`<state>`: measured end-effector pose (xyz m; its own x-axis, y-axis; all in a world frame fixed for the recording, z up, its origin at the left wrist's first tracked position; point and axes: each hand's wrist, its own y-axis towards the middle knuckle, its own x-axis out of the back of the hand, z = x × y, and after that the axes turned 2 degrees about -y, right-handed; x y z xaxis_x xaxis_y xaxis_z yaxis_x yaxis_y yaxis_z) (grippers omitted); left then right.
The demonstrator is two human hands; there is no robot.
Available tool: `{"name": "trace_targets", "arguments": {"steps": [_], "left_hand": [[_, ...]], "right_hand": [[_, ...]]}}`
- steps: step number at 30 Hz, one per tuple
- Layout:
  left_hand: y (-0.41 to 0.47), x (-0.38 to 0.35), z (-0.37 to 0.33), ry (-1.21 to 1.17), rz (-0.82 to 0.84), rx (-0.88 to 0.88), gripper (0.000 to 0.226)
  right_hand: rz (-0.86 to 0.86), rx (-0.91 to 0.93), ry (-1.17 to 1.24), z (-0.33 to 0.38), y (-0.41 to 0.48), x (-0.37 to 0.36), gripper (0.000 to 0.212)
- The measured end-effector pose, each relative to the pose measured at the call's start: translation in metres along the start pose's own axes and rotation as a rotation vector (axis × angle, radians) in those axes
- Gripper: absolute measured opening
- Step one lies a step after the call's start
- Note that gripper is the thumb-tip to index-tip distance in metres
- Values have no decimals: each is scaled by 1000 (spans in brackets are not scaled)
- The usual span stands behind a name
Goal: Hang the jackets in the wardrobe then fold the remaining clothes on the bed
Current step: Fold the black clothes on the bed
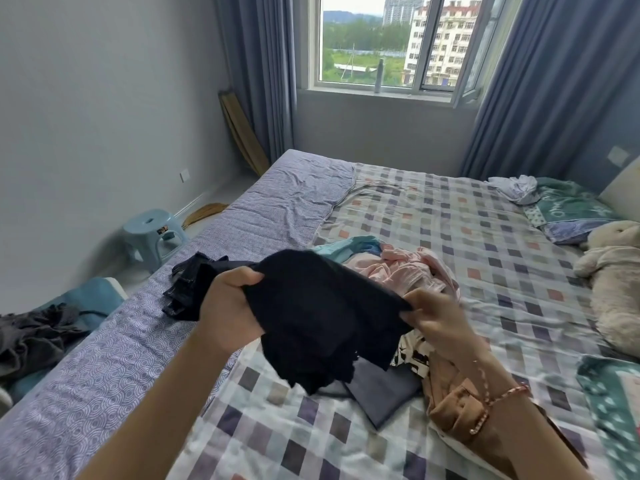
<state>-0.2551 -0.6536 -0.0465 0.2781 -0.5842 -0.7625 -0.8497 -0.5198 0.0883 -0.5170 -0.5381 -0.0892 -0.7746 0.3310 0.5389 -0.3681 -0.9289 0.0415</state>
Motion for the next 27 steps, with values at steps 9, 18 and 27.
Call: {"name": "trace_targets", "arguments": {"steps": [9,18,27], "left_hand": [[36,-36,14,45,-194,188,50],[19,-26,-2,411,-310,343,29],[17,-6,59,1073,-222,25,15]], "right_hand": [[244,159,384,83,-18,-26,41],[-259,195,222,112,1,3,21],[-409,264,398,159,1,9,27]]}}
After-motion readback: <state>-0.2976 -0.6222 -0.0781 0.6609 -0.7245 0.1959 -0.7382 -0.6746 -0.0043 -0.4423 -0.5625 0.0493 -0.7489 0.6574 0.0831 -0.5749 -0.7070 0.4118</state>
